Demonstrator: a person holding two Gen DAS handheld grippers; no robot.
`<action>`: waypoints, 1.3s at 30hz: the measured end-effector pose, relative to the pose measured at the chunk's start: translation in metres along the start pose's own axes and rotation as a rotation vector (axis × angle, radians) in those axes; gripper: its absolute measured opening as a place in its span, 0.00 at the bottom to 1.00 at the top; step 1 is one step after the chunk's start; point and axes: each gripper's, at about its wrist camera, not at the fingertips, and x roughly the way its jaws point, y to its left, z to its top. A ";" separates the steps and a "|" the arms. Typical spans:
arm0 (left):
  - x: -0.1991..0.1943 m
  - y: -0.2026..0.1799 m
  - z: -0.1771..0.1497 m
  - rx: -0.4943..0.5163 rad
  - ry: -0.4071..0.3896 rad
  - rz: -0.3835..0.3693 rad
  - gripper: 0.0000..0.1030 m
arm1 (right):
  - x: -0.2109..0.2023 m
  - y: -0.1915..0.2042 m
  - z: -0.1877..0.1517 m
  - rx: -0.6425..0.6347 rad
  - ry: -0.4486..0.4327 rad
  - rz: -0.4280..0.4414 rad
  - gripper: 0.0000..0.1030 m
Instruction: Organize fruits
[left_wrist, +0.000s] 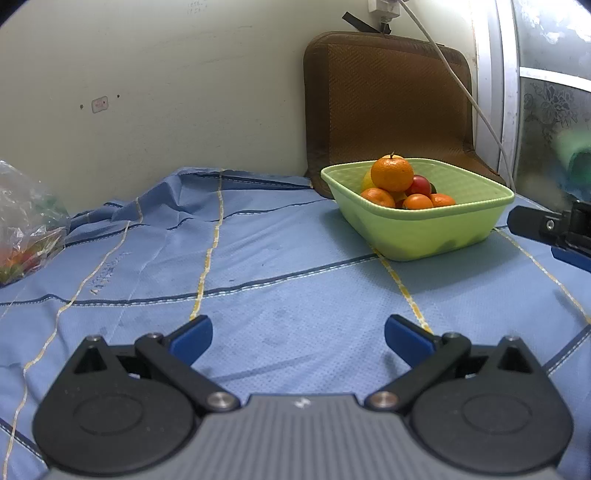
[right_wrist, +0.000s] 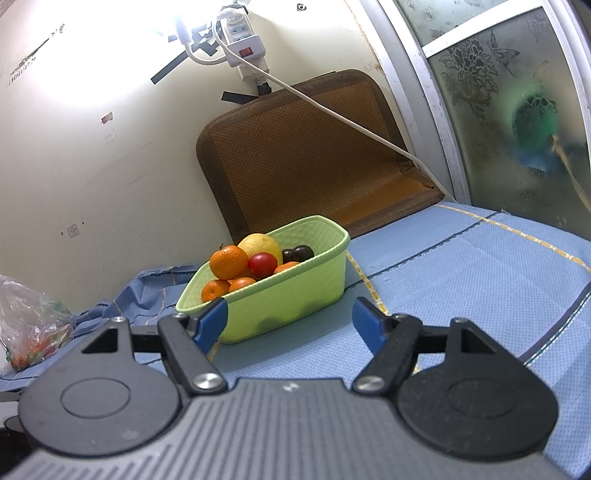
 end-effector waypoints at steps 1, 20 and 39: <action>0.000 0.000 0.000 -0.003 0.001 -0.001 1.00 | 0.000 0.000 0.000 0.000 0.000 0.000 0.75; -0.001 -0.002 -0.001 0.017 -0.005 0.000 1.00 | -0.001 0.001 0.001 -0.001 -0.001 0.004 0.76; -0.007 -0.007 -0.003 0.061 -0.035 -0.007 1.00 | -0.001 0.001 0.001 0.000 -0.004 0.004 0.76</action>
